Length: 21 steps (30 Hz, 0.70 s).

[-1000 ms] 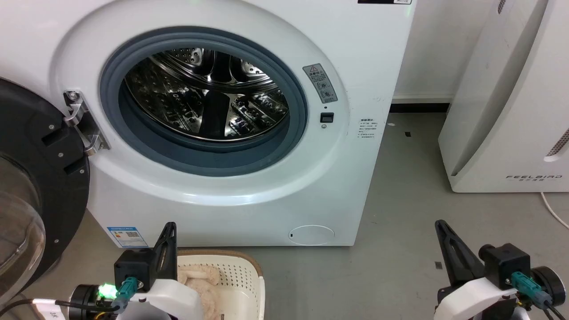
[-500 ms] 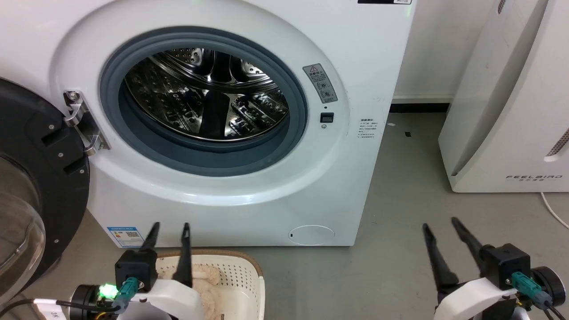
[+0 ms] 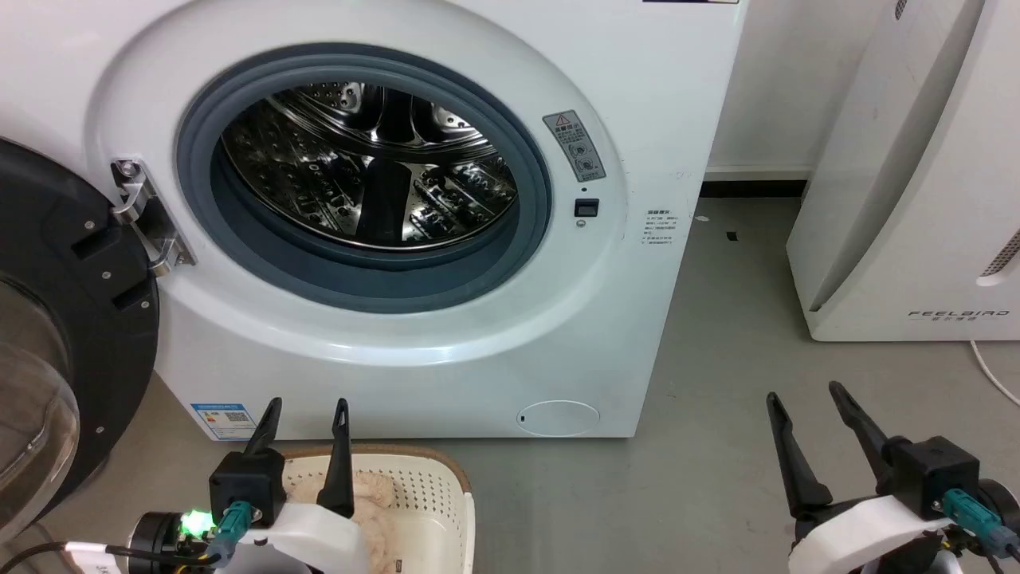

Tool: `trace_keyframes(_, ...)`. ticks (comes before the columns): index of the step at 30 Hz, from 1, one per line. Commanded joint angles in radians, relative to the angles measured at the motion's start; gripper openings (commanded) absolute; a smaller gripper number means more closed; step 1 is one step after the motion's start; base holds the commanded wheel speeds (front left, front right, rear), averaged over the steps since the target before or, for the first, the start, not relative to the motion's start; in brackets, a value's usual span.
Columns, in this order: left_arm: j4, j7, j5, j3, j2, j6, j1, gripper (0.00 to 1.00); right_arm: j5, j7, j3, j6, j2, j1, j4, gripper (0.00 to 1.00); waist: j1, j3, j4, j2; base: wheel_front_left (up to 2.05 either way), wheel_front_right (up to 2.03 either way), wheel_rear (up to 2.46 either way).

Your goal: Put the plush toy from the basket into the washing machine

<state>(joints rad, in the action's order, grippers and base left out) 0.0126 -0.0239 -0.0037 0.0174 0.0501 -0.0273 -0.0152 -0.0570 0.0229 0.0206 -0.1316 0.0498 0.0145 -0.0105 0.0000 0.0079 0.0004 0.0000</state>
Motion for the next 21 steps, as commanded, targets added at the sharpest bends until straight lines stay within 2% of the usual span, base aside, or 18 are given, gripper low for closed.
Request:
trace_keyframes(1,0.005,-0.01,-0.009,0.003,0.0,-0.007,0.016,1.0,-0.017,0.012,0.005,0.0,0.0,-0.004,-0.007,1.0,0.0,0.001,0.0,0.0,0.0,0.0,0.0)
trace_keyframes(12,0.059,-0.033,-0.002,0.015,0.008,-0.01,0.054,1.0,-0.059,0.035,0.008,0.0,0.0,-0.014,-0.02,1.0,0.0,0.026,0.001,0.0,0.0,0.0,0.0)
trace_keyframes(21,0.187,-0.052,0.011,0.042,0.032,0.001,0.124,1.0,-0.088,0.053,0.008,0.0,0.0,-0.035,-0.029,1.0,0.0,0.071,-0.003,0.0,0.0,0.0,0.0)
